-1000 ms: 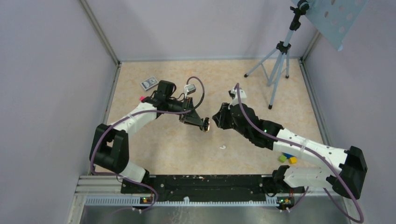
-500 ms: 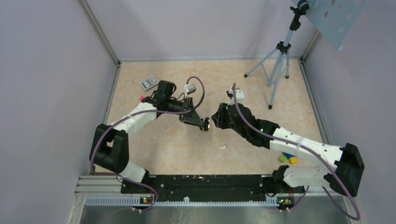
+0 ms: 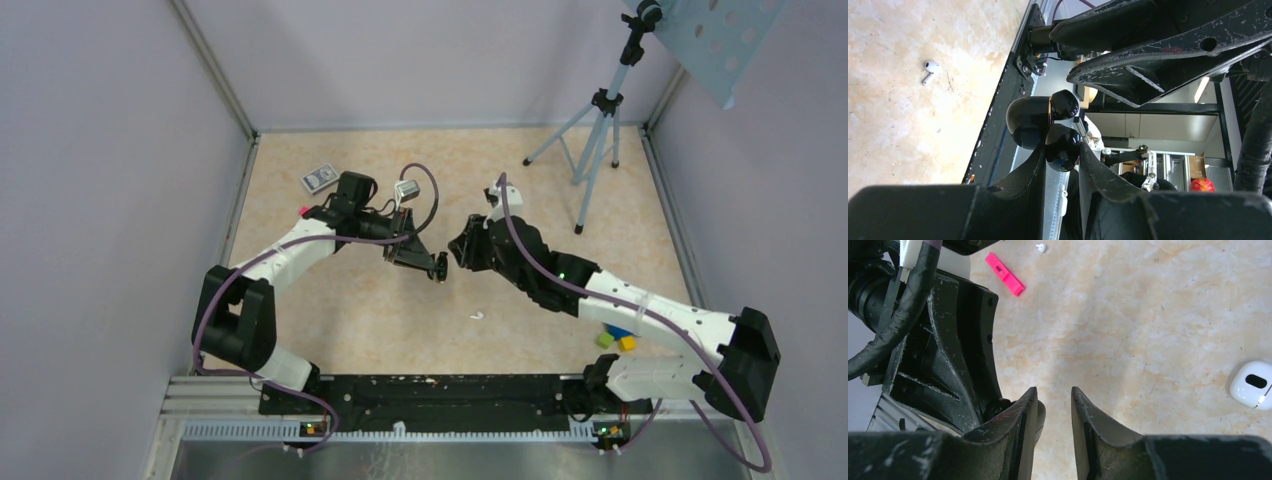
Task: Insert the wireless bluetooth earbuds into the charging case
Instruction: Adjust the right earbud in the right side groove of the charging case.
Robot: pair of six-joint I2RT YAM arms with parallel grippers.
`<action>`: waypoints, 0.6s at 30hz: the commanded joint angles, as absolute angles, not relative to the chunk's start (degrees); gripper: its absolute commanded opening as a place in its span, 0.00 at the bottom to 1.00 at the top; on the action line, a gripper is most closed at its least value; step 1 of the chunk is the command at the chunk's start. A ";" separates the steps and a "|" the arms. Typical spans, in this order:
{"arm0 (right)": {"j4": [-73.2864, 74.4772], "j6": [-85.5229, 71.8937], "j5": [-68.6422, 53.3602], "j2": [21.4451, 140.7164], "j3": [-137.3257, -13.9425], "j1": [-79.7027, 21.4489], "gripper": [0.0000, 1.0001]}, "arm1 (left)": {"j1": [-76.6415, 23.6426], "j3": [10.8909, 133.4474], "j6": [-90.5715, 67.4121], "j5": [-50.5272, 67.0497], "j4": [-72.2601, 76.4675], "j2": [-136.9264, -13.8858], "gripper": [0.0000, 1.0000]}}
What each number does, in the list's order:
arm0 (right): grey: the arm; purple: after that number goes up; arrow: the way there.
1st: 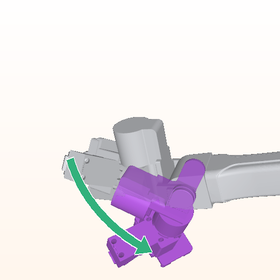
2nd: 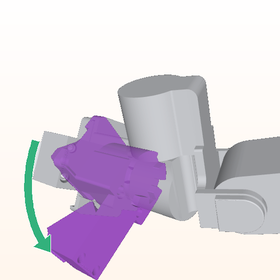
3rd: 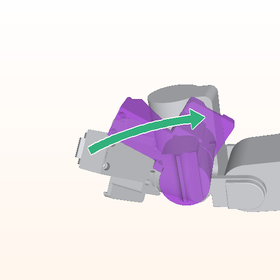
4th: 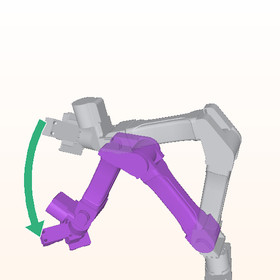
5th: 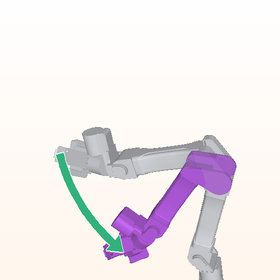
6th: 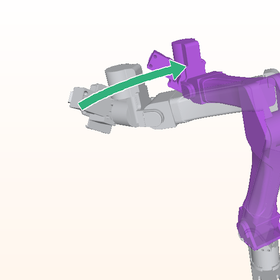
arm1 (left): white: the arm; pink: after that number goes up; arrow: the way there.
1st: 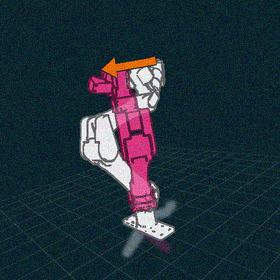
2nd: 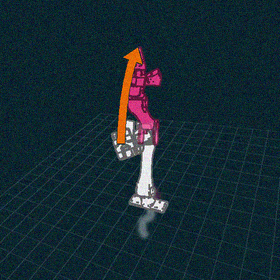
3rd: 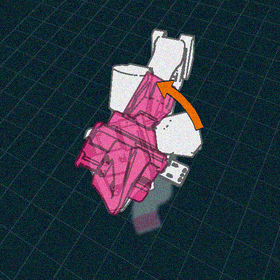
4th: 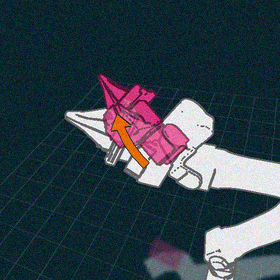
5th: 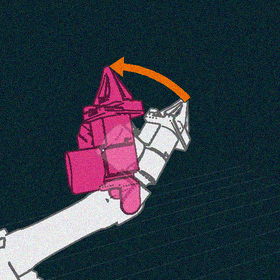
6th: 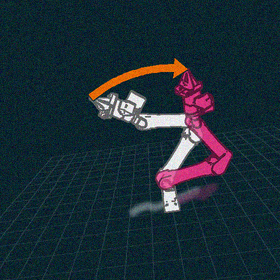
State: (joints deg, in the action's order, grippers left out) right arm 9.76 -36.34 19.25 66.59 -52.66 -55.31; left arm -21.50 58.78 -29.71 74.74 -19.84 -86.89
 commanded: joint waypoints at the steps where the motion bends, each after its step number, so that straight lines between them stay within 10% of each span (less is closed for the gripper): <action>1: 8.19 -34.76 17.39 67.52 -56.41 -54.67 0.31 | -21.50 60.93 -28.12 76.25 -19.82 -86.27 0.00; 18: 8.24 -36.18 14.87 66.98 -54.05 -54.60 0.31 | -21.46 61.06 -28.75 76.04 -19.28 -86.18 0.00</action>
